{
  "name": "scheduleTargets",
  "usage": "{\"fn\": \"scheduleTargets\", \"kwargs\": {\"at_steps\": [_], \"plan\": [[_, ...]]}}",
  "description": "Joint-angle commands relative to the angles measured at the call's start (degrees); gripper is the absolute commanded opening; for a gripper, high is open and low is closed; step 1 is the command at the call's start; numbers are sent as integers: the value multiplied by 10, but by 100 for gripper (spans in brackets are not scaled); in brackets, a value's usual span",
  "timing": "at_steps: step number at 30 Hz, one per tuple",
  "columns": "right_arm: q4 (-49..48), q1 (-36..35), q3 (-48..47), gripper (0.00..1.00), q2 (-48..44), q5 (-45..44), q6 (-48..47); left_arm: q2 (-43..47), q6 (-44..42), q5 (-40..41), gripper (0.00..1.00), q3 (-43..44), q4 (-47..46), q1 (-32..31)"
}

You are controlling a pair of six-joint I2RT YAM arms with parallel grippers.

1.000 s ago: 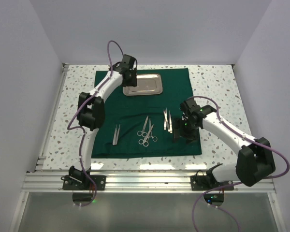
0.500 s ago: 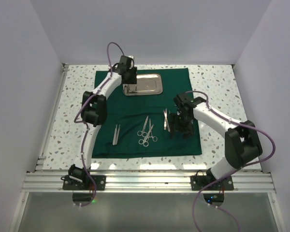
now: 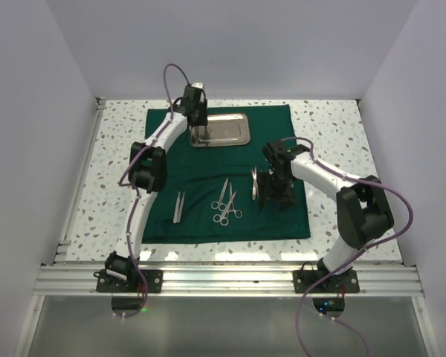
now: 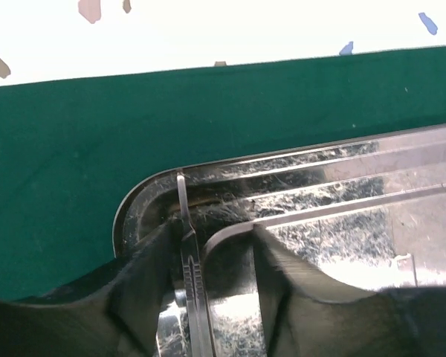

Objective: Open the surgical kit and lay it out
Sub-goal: Pick up the medical item from the container.

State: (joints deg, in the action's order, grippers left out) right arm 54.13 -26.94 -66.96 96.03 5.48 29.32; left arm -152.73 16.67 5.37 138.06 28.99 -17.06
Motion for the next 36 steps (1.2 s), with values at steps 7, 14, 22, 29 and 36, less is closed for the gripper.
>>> {"fn": "scheduleTargets", "kwargs": {"at_steps": [7,14,22,29,36], "plan": [[2,1,-18,70,17,12,-13,-72,-33,10,23,10,98,11],[-10,1,-8,70,17,29,-11,-87,-31,25,3,2,139,9],[-18,1,9,69,0,41,-9,-25,-25,-85,0,-71,100,14],[-31,0,23,70,-16,52,-7,66,29,-221,0,-94,48,31],[-43,1,36,70,-32,61,-3,124,37,-252,0,-118,55,45]]}}
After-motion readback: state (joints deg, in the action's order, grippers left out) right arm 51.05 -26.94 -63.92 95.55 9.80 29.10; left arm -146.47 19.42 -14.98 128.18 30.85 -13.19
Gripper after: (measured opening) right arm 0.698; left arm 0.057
